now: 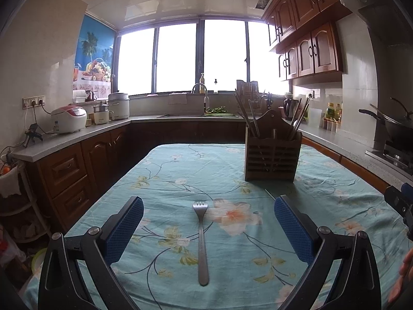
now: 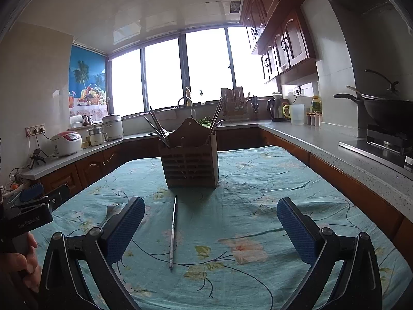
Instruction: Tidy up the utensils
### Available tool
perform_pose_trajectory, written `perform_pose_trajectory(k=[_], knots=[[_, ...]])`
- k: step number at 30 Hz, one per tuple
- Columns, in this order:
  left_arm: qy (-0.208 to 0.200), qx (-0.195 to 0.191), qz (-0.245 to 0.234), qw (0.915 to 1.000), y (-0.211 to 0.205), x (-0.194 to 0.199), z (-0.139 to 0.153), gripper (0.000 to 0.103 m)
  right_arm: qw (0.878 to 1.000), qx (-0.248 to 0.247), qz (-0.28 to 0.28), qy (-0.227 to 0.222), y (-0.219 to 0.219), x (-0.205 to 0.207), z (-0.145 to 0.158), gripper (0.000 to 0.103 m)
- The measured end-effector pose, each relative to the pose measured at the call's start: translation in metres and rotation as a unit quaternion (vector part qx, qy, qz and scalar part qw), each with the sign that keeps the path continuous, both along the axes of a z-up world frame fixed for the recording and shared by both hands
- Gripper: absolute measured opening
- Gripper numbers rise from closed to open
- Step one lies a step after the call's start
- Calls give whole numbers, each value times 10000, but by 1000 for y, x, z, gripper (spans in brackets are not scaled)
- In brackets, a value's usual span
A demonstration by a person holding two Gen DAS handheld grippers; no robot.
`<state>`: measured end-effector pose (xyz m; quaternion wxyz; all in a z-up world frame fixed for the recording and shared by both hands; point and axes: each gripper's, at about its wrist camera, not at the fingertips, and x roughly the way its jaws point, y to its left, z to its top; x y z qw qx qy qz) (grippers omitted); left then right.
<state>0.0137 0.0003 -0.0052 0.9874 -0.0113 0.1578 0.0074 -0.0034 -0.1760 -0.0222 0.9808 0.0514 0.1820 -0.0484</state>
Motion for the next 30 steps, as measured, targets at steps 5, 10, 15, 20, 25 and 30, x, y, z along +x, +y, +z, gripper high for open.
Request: perform_pose_trajectory(k=[5,10,15,20,25,30], knots=[[-40,20,42,10000,0,-1,-3,102,10000,-3,51,-37,2,-2,-2,103],[-64,56,37,10000,-2,-2,-5,102,10000,5,56,-68,1,-2,-1,103],[4,60,36,10000,-2,0,-7,102,10000,1,65,-53,3,-3,0,103],[23,6,51,10000,1,2,-6,102,9999,-12,98,-69,6,-4,0,103],[16,-37,63,10000,2,2,-6,102,9998,0,141,-113,7,-4,2,103],[-8,-47,79,10000,1,1,-8,102,9998,-29,156,-153,10,-5,3,103]])
